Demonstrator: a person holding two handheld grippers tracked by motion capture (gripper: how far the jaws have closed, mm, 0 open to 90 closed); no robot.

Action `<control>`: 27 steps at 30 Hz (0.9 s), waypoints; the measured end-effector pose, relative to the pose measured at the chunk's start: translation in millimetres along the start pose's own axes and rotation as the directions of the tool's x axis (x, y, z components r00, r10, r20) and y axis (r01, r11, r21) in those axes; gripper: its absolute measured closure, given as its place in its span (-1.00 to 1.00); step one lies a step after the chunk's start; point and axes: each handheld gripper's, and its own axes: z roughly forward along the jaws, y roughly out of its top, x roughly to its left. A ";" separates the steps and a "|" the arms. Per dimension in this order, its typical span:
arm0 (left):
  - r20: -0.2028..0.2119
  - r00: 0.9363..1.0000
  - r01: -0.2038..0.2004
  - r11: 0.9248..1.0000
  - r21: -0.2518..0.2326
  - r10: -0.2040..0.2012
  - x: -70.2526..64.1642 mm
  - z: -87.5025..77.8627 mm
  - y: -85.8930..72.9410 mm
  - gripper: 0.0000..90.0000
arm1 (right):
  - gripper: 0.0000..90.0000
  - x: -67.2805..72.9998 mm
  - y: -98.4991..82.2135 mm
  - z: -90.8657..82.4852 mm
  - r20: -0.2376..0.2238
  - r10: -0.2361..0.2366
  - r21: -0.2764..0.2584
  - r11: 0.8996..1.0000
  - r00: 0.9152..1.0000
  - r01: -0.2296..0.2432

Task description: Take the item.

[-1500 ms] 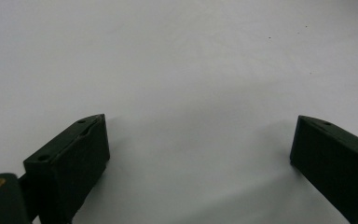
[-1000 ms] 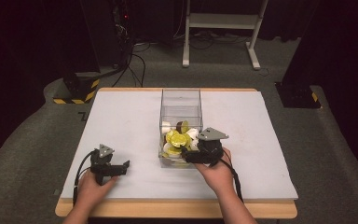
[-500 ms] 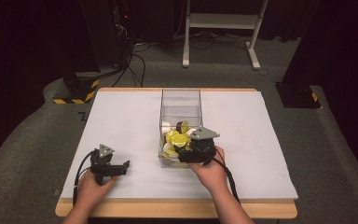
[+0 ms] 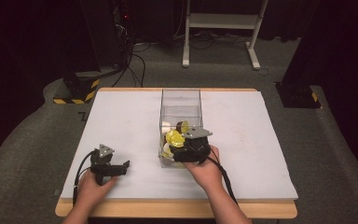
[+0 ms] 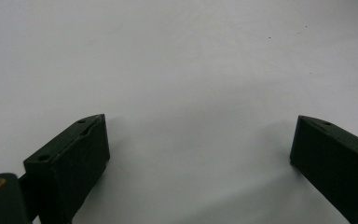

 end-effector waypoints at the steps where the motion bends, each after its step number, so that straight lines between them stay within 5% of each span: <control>1: 0.000 1.000 0.001 1.000 0.000 -0.001 0.0 0.0 0.0 -0.89 | -0.65 0.8 1.0 1.5 -0.002 0.000 0.007 1.000 1.000 0.000; 27: 0.000 1.000 0.004 1.000 -0.003 -0.004 -0.3 0.2 -0.1 -0.89 | -0.23 0.7 4.6 12.9 0.018 0.011 0.105 0.994 1.000 -0.012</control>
